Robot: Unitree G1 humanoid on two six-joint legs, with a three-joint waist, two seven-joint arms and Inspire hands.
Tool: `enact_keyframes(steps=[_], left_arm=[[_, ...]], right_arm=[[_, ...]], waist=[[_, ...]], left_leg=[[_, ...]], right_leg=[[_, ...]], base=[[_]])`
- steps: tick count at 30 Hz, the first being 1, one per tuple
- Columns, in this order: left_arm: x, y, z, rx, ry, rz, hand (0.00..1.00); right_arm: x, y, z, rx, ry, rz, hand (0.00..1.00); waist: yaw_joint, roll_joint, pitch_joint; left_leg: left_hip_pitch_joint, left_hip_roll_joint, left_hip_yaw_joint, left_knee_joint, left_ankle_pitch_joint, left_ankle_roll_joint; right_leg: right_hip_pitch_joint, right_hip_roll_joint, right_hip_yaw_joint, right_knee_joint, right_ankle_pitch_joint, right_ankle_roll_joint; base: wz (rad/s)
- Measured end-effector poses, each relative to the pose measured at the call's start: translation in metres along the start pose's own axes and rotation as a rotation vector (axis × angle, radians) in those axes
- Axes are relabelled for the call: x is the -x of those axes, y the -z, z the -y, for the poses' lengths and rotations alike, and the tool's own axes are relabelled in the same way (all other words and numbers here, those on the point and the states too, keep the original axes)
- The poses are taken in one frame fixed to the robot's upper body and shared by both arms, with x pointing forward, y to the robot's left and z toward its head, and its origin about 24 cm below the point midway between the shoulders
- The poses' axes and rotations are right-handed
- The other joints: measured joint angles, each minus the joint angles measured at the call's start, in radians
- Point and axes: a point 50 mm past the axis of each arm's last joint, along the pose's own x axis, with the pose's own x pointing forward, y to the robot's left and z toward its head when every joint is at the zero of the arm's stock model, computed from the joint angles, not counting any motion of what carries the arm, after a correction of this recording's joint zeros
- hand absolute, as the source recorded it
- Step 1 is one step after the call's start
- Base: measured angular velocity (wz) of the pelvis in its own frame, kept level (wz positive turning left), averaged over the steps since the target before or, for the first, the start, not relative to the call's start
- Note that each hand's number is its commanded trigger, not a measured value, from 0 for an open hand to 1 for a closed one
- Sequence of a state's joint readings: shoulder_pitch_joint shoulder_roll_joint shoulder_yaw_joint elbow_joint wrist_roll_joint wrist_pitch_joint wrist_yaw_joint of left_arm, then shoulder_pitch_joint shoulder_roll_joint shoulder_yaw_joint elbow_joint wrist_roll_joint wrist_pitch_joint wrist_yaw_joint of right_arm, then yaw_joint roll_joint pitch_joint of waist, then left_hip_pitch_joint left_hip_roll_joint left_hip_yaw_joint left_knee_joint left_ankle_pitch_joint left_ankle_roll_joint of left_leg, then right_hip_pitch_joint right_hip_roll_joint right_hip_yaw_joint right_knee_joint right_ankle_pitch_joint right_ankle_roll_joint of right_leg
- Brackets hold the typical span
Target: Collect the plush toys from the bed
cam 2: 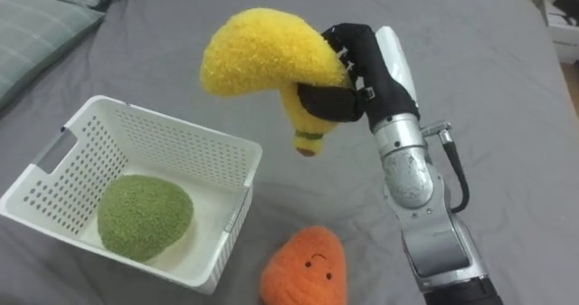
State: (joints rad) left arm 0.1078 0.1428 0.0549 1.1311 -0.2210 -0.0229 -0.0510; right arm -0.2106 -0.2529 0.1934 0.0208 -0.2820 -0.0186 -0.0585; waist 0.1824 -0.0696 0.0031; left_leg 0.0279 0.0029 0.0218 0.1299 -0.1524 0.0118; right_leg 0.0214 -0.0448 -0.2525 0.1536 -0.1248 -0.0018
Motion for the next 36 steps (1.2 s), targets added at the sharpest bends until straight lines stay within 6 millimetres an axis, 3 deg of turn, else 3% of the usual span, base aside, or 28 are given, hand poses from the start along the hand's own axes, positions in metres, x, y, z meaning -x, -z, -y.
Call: enact_keyframes(steps=[4,9,22,25,31,36], left_arm=[[0.000,-0.001,0.003,0.004,0.006,0.003,0.00],[-0.001,-0.004,0.000,-0.001,-0.001,0.010,0.00],[-0.002,-0.009,0.006,0.002,0.015,0.022,0.00],[-0.003,-0.012,0.010,0.003,0.025,0.032,0.00],[-0.003,-0.014,0.011,0.005,0.027,0.039,0.00],[-0.003,-0.016,0.007,0.000,0.017,0.043,0.00]], right_arm=[[0.000,-0.003,-0.011,0.028,-0.067,-0.004,1.00],[-0.006,-0.013,-0.026,0.000,-0.113,0.013,1.00],[-0.014,-0.030,-0.044,0.003,-0.189,0.052,1.00],[-0.014,-0.032,-0.048,0.002,-0.213,0.055,1.00],[-0.014,-0.035,-0.057,0.009,-0.252,0.067,1.00],[-0.018,-0.026,-0.071,0.037,-0.315,0.024,1.00]], waist=[[0.018,-0.003,0.0010],[0.028,-0.015,0.0082],[0.082,-0.015,0.0094],[0.110,-0.018,0.0093],[0.149,-0.033,0.0108],[0.172,-0.055,0.0134]], left_leg=[[0.000,-0.001,-0.001,0.000,0.000,0.000],[-0.001,0.000,-0.001,0.000,0.000,0.000],[-0.017,-0.003,-0.023,0.003,0.000,0.000],[-0.017,-0.003,-0.026,0.002,0.000,0.000],[-0.018,-0.003,-0.034,0.002,0.000,0.000],[-0.035,-0.007,-0.062,0.005,0.000,0.000]], right_leg=[[0.003,-0.001,-0.002,0.000,0.000,0.000],[0.001,-0.001,-0.010,0.000,0.000,0.000],[-0.004,-0.004,-0.034,-0.001,0.000,0.001],[-0.004,-0.004,-0.035,-0.001,0.000,0.001],[-0.001,-0.004,-0.039,-0.002,0.000,0.001],[-0.003,-0.006,-0.058,-0.003,0.000,0.001]], base=[[0.02],[0.01],[0.05],[0.00],[0.02],[0.15]])
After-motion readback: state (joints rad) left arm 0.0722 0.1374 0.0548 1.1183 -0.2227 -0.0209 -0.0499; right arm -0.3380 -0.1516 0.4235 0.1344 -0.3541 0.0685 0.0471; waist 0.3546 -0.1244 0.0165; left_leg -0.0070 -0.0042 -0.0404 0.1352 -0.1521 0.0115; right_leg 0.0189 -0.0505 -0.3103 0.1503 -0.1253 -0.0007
